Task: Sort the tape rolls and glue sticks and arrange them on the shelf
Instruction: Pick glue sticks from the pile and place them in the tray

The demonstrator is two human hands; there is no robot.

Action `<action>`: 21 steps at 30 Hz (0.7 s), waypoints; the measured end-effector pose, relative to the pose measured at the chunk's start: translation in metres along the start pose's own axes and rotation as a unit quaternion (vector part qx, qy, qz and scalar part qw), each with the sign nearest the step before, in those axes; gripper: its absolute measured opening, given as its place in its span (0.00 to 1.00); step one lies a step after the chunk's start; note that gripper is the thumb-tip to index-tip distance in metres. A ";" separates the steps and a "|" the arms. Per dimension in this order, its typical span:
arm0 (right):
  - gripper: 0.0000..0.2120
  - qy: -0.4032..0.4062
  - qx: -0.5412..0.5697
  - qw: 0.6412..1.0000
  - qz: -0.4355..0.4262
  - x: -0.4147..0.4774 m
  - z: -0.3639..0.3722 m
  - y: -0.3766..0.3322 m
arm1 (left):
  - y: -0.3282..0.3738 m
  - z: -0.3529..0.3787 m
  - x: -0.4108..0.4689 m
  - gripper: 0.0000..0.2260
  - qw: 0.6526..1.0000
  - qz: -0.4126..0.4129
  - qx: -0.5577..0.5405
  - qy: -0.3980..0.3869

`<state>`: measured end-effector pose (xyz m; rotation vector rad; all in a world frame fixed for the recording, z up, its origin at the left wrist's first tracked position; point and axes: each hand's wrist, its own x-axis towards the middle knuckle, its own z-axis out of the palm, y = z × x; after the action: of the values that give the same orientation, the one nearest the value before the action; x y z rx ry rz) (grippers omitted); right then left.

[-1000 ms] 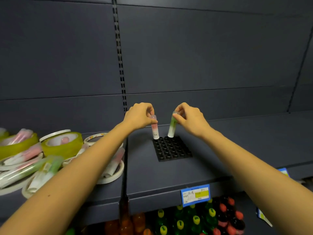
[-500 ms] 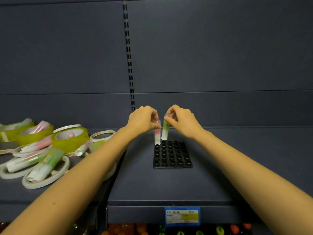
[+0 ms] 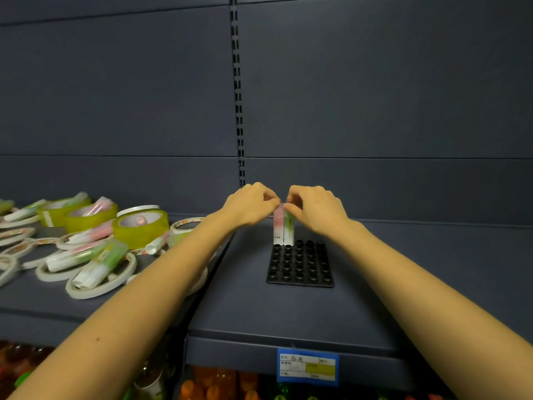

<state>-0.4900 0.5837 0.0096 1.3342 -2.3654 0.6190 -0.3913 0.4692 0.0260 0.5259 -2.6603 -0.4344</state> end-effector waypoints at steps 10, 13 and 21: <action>0.21 -0.046 -0.143 0.987 -0.050 0.003 -0.020 -0.009 | -0.022 -0.022 -0.035 0.16 0.995 -0.041 -0.005 0.095; 0.18 0.047 -0.128 0.986 -0.096 -0.001 -0.018 -0.026 | -0.045 -0.041 -0.062 0.16 0.986 -0.088 0.008 0.143; 0.11 -0.015 0.013 0.990 -0.140 -0.008 0.007 -0.116 | -0.104 -0.083 -0.146 0.12 0.964 -0.169 0.039 0.204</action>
<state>-0.3861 0.5316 0.0226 1.6583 -2.1430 0.5490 -0.1997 0.4200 0.0145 0.9865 -2.2014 -0.2768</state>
